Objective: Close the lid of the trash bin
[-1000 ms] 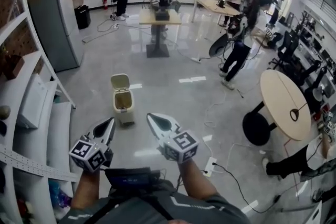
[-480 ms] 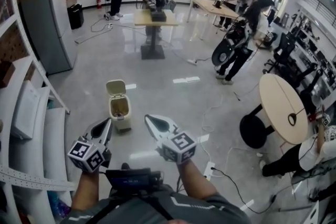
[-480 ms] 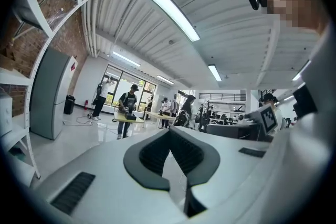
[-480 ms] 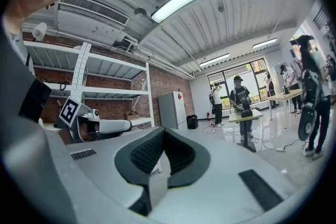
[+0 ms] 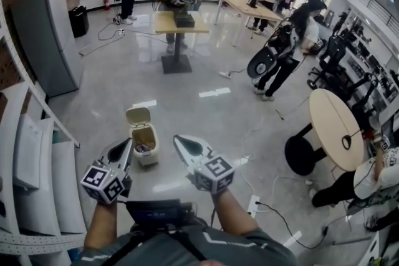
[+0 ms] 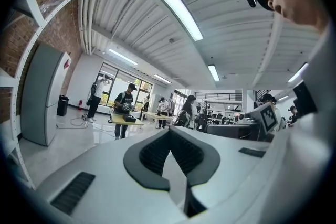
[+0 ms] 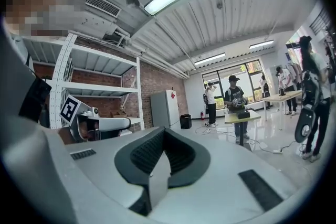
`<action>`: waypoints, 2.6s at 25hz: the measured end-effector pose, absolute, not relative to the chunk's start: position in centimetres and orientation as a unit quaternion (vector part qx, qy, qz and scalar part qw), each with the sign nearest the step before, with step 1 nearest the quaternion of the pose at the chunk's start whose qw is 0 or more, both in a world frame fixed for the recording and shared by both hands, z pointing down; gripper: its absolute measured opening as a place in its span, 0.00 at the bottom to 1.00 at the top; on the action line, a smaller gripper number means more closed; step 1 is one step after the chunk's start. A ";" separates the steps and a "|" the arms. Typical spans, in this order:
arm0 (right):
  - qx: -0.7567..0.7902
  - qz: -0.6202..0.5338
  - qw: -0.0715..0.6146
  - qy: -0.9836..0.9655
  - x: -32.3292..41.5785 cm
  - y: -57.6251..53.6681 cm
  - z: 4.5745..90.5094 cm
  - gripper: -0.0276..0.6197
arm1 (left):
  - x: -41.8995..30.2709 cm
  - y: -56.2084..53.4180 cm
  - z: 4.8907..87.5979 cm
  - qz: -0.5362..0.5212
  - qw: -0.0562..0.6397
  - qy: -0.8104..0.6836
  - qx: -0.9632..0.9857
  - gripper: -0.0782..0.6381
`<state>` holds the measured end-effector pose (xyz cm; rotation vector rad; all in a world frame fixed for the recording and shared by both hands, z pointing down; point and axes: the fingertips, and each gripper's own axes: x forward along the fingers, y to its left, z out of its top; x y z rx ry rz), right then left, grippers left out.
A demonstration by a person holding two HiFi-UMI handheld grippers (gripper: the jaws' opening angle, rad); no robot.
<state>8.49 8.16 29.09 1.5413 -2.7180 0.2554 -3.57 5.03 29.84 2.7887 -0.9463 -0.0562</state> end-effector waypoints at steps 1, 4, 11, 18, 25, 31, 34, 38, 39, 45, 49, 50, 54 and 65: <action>0.496 0.083 0.006 -0.864 8.2 7.2 29.2 0.06 | -3.9 4.1 29.9 -0.019 0.098 -0.317 0.943 0.10; 0.503 0.080 0.015 -0.861 7.6 4.9 29.5 0.06 | -4.6 1.7 30.2 -0.018 0.101 -0.309 0.945 0.10; 0.515 0.089 0.030 -0.852 6.5 0.5 29.9 0.06 | -6.0 -2.5 30.9 -0.019 0.113 -0.301 0.947 0.10; 0.502 0.095 0.027 -0.859 6.5 -4.5 30.4 0.06 | -5.6 -6.7 31.8 -0.011 0.121 -0.310 0.943 0.10; 0.481 0.090 0.014 -0.872 8.2 -12.5 29.9 0.06 | -4.7 -14.0 30.9 -0.012 0.107 -0.344 0.933 0.10; 0.462 0.081 0.006 -0.883 10.6 -18.6 28.9 0.06 | -3.0 -19.7 29.2 -0.015 0.095 -0.376 0.921 0.10; 0.454 0.079 0.004 -0.887 11.8 -21.2 28.5 0.06 | -2.2 -22.2 30.0 -0.015 0.108 -0.387 0.916 0.10; 0.443 0.080 0.008 -0.893 12.6 -23.9 28.4 0.06 | -1.3 -25.0 30.3 -0.007 0.114 -0.403 0.908 0.10; 0.441 0.081 0.009 -0.894 12.7 -24.6 28.4 0.06 | -1.2 -25.5 30.3 -0.004 0.113 -0.405 0.907 0.10; 0.441 0.087 0.012 -0.893 11.6 -27.8 28.8 0.06 | -2.1 -28.6 30.5 0.000 0.114 -0.403 0.908 0.10; 0.453 0.093 0.012 -0.886 10.9 -30.5 29.0 0.06 | -2.7 -31.5 30.1 0.001 0.115 -0.385 0.916 0.10; 0.457 0.097 0.011 -0.884 10.5 -31.1 29.1 0.06 | -3.0 -32.1 30.0 0.002 0.114 -0.379 0.918 0.10; 0.474 0.098 0.021 -0.875 8.8 -33.2 29.8 0.06 | -5.2 -34.6 30.1 -0.010 0.107 -0.371 0.923 0.10; 0.486 0.123 0.055 -0.863 3.6 -36.7 33.2 0.06 | -8.3 -38.2 33.9 0.005 0.147 -0.338 0.930 0.10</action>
